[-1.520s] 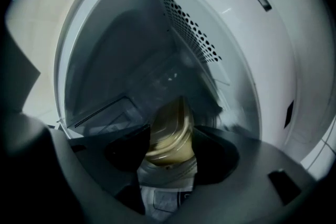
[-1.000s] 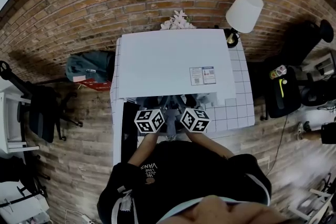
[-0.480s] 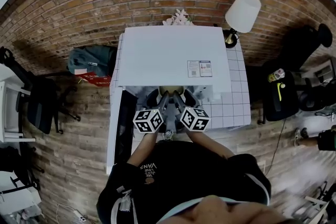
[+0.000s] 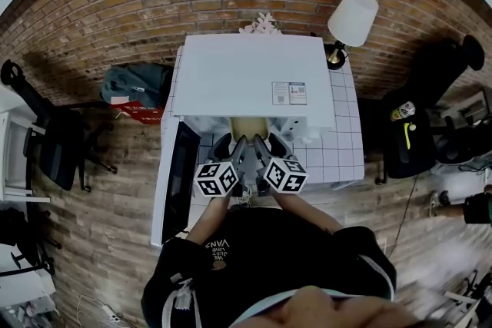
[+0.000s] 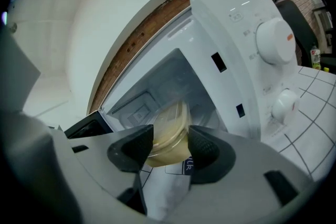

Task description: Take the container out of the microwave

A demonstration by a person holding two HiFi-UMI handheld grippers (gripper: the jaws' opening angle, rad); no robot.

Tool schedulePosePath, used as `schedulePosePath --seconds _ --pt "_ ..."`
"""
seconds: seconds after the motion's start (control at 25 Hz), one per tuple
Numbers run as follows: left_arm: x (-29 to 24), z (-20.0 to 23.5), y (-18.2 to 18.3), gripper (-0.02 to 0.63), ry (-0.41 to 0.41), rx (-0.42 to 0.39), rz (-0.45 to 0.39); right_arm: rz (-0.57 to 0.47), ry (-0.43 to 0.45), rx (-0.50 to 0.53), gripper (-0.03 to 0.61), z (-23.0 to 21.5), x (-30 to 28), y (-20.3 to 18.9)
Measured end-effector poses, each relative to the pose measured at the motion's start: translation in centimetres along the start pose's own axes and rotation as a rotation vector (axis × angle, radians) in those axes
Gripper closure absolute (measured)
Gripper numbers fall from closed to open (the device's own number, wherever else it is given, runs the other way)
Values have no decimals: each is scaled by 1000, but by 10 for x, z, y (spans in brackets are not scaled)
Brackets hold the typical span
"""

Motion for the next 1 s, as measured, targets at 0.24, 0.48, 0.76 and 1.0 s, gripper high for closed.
schedulePosePath --seconds 0.24,0.48,0.76,1.0 --pt "12 -9 -12 397 3 7 -5 0 8 10 376 0 17 -4" --pt "23 -18 -22 397 9 11 -13 2 27 14 377 -1 32 -7" --pt "39 -27 -33 397 26 12 -28 7 55 23 379 1 48 -12" --pt "56 -34 -47 397 38 16 -38 17 75 34 380 4 65 -19"
Point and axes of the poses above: the fingertips, and each gripper's own axes: x backward along the fingers, z to its left, y out of its top, the point moved 7 cm from there along x, backward along the fingers, and after that the axes turned 13 degrees about x, right-handed, at the moved point
